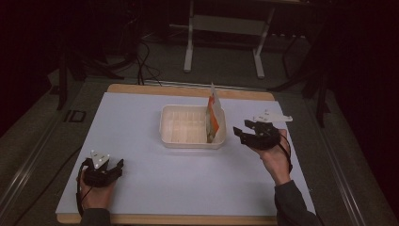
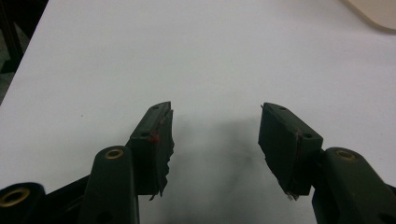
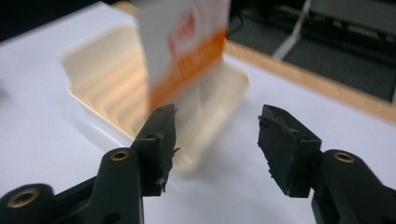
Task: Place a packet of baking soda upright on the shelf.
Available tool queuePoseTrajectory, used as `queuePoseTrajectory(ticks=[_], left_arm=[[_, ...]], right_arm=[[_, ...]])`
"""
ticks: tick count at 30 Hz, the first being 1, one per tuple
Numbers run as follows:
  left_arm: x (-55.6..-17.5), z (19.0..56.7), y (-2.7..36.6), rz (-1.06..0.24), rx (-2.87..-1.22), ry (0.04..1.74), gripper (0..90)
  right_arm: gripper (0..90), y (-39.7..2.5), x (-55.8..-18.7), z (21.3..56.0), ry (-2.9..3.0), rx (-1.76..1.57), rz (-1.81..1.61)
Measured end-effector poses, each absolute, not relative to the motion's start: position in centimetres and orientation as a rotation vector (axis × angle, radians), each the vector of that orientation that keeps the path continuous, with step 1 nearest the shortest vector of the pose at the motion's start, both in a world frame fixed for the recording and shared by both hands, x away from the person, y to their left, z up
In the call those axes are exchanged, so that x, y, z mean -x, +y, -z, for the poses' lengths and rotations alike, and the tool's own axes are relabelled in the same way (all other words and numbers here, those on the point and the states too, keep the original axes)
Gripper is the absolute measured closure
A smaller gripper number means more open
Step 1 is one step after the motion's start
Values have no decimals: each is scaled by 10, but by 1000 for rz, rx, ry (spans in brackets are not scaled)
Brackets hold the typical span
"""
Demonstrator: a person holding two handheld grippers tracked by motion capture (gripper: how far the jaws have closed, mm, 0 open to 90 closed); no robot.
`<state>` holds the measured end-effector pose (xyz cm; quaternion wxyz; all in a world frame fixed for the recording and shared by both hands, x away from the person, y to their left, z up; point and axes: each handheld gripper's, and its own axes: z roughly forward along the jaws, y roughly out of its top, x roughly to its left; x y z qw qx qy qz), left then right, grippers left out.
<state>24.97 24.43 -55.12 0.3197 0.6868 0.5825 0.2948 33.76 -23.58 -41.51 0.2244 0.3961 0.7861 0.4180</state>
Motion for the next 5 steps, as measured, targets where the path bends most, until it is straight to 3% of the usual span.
queuePoseTrajectory(ticks=[5], left_arm=[[-250, 551, 245, -769, -1796, 1537, 441]], right_arm=[[460, -259, -342, 463, 2126, -1248, -1057]])
